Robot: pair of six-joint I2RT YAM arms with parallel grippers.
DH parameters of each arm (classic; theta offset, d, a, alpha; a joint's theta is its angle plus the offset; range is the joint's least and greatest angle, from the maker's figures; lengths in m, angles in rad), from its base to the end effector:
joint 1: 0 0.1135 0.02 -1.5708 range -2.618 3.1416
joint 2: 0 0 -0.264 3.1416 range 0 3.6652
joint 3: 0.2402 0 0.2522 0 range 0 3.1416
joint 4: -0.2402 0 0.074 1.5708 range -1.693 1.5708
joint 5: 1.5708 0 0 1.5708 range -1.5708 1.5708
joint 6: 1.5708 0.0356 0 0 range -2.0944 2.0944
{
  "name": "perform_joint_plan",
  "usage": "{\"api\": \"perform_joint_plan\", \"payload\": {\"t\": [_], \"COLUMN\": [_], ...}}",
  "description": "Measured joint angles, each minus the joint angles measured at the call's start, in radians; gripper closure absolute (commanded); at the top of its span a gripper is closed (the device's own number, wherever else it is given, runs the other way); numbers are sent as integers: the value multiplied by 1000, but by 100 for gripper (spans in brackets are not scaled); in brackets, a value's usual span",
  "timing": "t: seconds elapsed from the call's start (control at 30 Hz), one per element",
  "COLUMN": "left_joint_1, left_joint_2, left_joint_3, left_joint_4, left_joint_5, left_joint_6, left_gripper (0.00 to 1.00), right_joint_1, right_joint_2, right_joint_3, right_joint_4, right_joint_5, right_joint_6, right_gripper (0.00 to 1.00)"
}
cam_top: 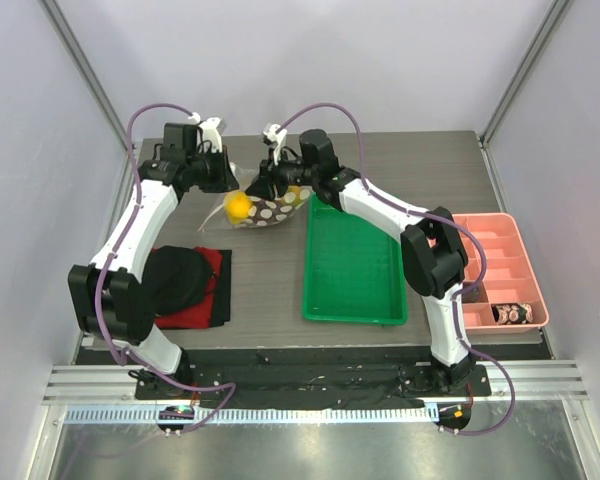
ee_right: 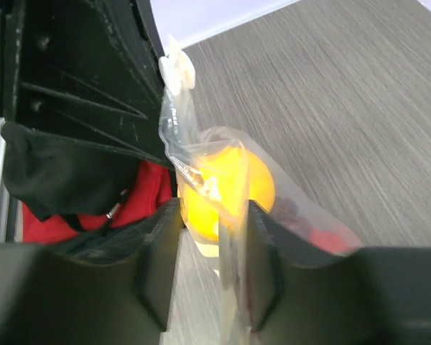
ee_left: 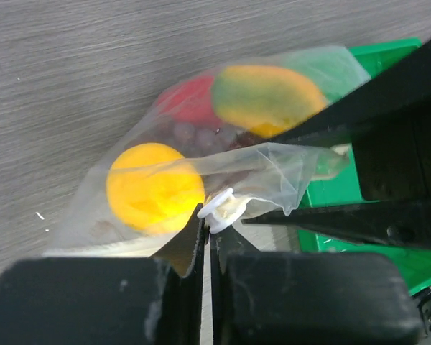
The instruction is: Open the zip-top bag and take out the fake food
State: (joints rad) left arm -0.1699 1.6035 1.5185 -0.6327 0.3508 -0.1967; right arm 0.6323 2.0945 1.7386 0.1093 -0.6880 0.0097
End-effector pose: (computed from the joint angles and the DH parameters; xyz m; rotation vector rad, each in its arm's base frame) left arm 0.3515 -0.0727 0.3457 0.1543 2.3005 -0.5908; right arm 0.3908 0.3143 0.2882 -1.0432 1.5798 1.0683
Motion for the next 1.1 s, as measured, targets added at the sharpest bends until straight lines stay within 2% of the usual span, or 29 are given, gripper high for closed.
{"api": "perform_joint_plan", "payload": {"t": [0.03, 0.2, 0.33, 0.7, 0.77, 0.8, 0.87, 0.9, 0.93, 0.97, 1.0, 1.03, 1.1], "left_joint_1": [0, 0, 0, 0, 0, 0, 0, 0, 0, 0, 0, 0, 0], "left_joint_2": [-1, -5, -12, -56, -56, -56, -57, -58, -60, -62, -64, -68, -78], "left_joint_3": [1, 10, 34, 34, 34, 34, 34, 34, 33, 32, 31, 30, 29], "left_joint_4": [-1, -38, -77, -108, -114, -119, -124, -123, -123, -121, -119, -119, -122], "left_joint_5": [0, -2, 3, 73, 84, 89, 92, 93, 92, 91, 82, 71, 41], "left_joint_6": [4, 61, 125, 199, 208, 210, 213, 216, 218, 222, 223, 222, 209], "left_gripper": [100, 100, 100, 100, 100, 100, 100, 100, 99, 93, 85, 67, 55], "right_joint_1": [1, 4, 14, 32, 32, 32, 32, 32, 34, 34, 34, 36, 40], "right_joint_2": [0, 6, 8, 52, 66, 71, 78, 82, 84, 85, 85, 85, 85], "right_joint_3": [5, 102, 185, 243, 255, 259, 272, 280, 288, 291, 298, 299, 300], "right_joint_4": [-9, -134, -209, -283, -290, -293, -298, -301, -305, -305, -311, -313, -314], "right_joint_5": [1, -1, 0, -17, -17, -16, -18, -21, -23, -25, -30, -28, -25], "right_joint_6": [-1, -63, -125, -195, -199, -200, -205, -204, -203, -208, -201, -201, -202], "right_gripper": [47, 42, 43, 42, 46, 56, 68, 86, 93, 99, 99, 99, 99]}}
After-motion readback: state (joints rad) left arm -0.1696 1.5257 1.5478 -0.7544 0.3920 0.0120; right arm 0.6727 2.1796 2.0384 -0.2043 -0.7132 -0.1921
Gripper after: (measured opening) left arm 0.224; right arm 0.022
